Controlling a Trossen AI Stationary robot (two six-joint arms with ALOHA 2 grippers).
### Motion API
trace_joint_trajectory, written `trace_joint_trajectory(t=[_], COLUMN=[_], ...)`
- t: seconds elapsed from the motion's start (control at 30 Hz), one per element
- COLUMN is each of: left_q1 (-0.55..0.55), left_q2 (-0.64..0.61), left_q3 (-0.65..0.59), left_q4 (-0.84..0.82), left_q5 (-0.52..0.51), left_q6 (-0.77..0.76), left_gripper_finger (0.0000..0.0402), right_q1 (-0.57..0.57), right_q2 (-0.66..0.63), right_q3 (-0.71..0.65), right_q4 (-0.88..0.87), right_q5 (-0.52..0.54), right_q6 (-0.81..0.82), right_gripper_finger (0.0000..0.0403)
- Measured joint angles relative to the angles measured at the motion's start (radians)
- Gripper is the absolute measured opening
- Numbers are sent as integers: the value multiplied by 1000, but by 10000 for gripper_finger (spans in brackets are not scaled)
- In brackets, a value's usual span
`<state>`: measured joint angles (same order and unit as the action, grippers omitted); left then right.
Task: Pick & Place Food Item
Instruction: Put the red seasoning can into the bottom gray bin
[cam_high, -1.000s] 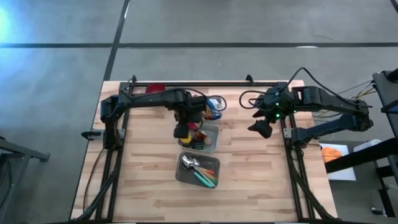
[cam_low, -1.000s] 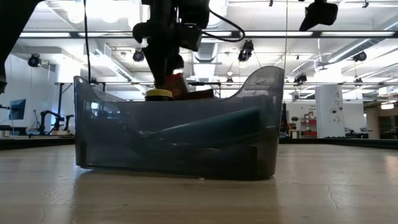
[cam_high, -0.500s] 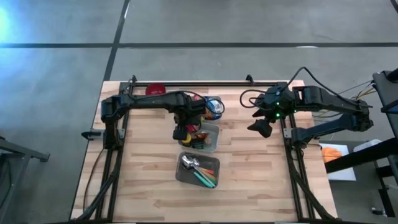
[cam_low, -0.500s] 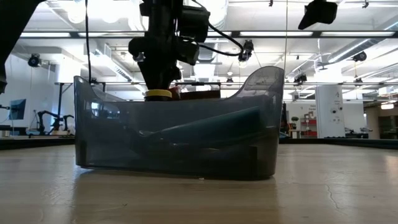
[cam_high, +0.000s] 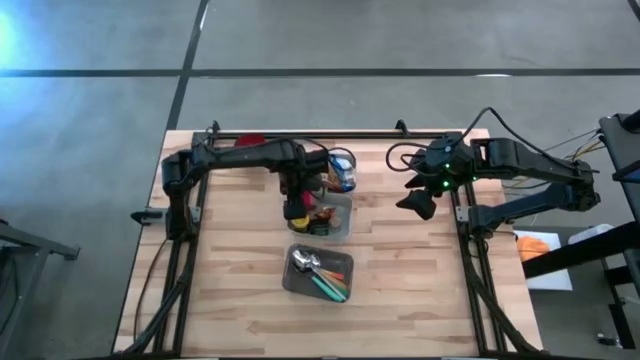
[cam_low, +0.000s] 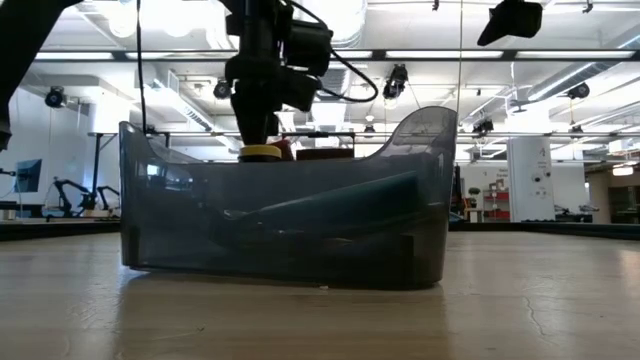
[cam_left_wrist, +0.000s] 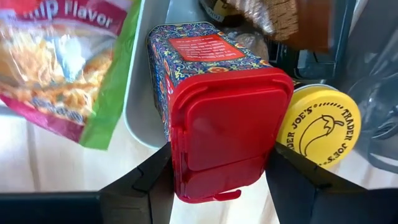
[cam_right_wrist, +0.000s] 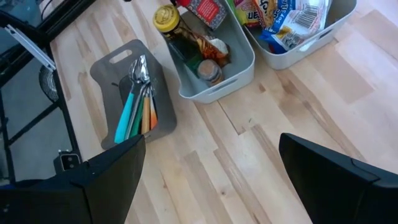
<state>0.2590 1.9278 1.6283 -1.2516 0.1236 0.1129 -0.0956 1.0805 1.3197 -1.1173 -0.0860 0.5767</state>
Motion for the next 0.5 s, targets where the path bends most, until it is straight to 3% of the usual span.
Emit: trace_joint_trajectory(t=[0.5], left_q1=[5], left_q2=[0], left_q3=[-40], left_q4=[-20], left_q5=[61], left_q6=[-91], left_gripper_finger=[198], right_q1=[0], right_q2=[0], right_q3=[0], right_q4=[1], right_q5=[0], right_q6=[11], right_gripper_finger=[363])
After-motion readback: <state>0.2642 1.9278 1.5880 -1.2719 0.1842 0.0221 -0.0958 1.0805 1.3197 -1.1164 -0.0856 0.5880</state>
